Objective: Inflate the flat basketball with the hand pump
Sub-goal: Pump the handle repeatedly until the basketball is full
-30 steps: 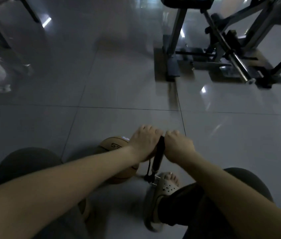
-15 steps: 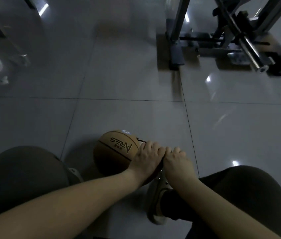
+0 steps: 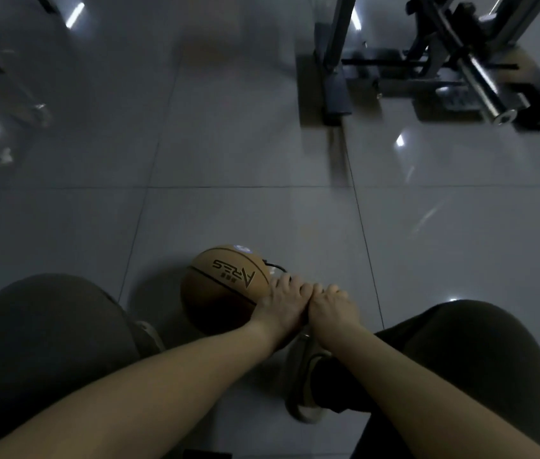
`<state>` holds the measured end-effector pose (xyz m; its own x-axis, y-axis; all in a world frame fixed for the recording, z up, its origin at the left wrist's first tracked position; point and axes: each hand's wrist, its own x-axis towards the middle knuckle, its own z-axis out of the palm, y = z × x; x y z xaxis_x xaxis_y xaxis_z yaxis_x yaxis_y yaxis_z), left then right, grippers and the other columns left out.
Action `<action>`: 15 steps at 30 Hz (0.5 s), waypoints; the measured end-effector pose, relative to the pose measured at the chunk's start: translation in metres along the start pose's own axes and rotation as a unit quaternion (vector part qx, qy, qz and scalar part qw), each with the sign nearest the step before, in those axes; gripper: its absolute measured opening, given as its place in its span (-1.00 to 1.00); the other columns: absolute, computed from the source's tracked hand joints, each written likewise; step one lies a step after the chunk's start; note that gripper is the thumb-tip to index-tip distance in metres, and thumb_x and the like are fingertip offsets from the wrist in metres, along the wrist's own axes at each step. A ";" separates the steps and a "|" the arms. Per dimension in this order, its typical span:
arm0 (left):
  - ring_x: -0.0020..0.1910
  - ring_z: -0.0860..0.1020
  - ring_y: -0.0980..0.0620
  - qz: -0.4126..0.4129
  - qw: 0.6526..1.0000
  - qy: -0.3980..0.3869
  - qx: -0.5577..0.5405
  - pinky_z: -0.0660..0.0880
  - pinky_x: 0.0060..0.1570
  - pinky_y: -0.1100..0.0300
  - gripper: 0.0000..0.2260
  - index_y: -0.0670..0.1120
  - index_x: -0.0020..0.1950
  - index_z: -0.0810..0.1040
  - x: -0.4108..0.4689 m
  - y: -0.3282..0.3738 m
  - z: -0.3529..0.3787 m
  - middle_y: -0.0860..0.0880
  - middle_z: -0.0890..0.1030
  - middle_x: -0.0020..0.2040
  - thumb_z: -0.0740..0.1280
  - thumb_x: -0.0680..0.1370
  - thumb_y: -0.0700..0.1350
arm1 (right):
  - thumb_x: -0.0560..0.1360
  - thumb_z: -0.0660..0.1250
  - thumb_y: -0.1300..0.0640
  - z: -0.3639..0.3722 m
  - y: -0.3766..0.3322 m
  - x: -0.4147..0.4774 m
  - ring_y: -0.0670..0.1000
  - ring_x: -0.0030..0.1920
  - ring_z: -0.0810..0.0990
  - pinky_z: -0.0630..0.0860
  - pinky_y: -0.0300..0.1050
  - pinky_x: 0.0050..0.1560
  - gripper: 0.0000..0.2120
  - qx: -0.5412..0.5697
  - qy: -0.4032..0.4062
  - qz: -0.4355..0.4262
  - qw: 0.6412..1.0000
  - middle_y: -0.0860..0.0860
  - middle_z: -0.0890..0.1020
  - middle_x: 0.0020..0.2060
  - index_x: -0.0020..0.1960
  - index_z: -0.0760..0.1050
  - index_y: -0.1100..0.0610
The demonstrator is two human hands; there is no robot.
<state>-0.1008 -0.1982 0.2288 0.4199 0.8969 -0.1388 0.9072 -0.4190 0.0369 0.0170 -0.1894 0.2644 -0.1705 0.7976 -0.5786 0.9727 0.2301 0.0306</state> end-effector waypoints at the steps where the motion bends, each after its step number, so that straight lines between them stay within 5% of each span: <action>1: -0.03 0.49 -0.14 0.001 1.000 -0.016 0.002 0.44 0.04 -0.07 -0.67 -0.07 0.15 0.42 -0.001 -0.001 -0.008 -0.13 0.51 0.00 0.29 0.52 0.11 | 0.58 0.22 0.10 -0.008 0.001 -0.009 0.15 0.16 0.43 0.53 0.08 0.14 -0.66 -0.002 -0.003 -0.016 1.000 0.14 0.42 0.20 0.31 0.30 0.16; 3: 0.00 0.50 -0.12 0.023 1.000 0.011 0.016 0.43 0.08 -0.05 -0.71 -0.06 0.16 0.44 -0.004 -0.002 -0.023 -0.11 0.52 0.01 0.27 0.53 0.08 | 0.60 0.22 0.14 -0.027 0.003 -0.028 0.15 0.21 0.43 0.49 0.01 0.17 -0.66 -0.012 0.004 -0.050 0.999 0.13 0.42 0.22 0.34 0.30 0.19; 6: -0.21 0.55 -0.07 0.041 0.994 0.095 0.023 0.44 -0.23 0.10 -0.77 -0.03 -0.01 0.53 0.000 -0.011 -0.053 -0.04 0.56 -0.18 0.10 0.48 -0.10 | 0.57 0.25 0.13 -0.067 0.005 -0.049 0.14 0.25 0.44 0.48 0.03 0.16 -0.63 -0.004 0.046 -0.046 0.998 0.11 0.44 0.23 0.34 0.32 0.18; 11: -0.32 0.50 -0.07 0.033 0.977 0.210 0.033 0.36 -0.33 0.13 -0.91 -0.08 -0.12 0.50 0.013 -0.032 -0.132 -0.06 0.52 -0.26 0.26 0.42 -0.11 | 0.55 0.31 0.09 -0.137 0.008 -0.056 0.09 0.01 0.49 0.48 -0.03 -0.10 -0.72 0.027 0.129 0.005 0.991 0.06 0.46 0.02 0.21 0.38 0.15; 15: -0.17 0.48 -0.06 0.023 0.986 0.163 0.014 0.37 -0.23 0.11 -0.62 -0.06 0.07 0.50 -0.006 -0.018 -0.111 -0.05 0.52 -0.11 -0.01 0.44 0.01 | 0.59 0.26 0.11 -0.102 -0.007 -0.058 0.06 -0.06 0.48 0.51 -0.08 -0.11 -0.78 0.033 0.149 0.042 0.987 0.09 0.50 0.04 0.21 0.40 0.14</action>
<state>-0.1173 -0.1802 0.3390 0.4496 0.8731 0.1888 0.8884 -0.4591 0.0074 0.0036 -0.1805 0.3806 -0.1182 0.9432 -0.3104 0.9918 0.1276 0.0103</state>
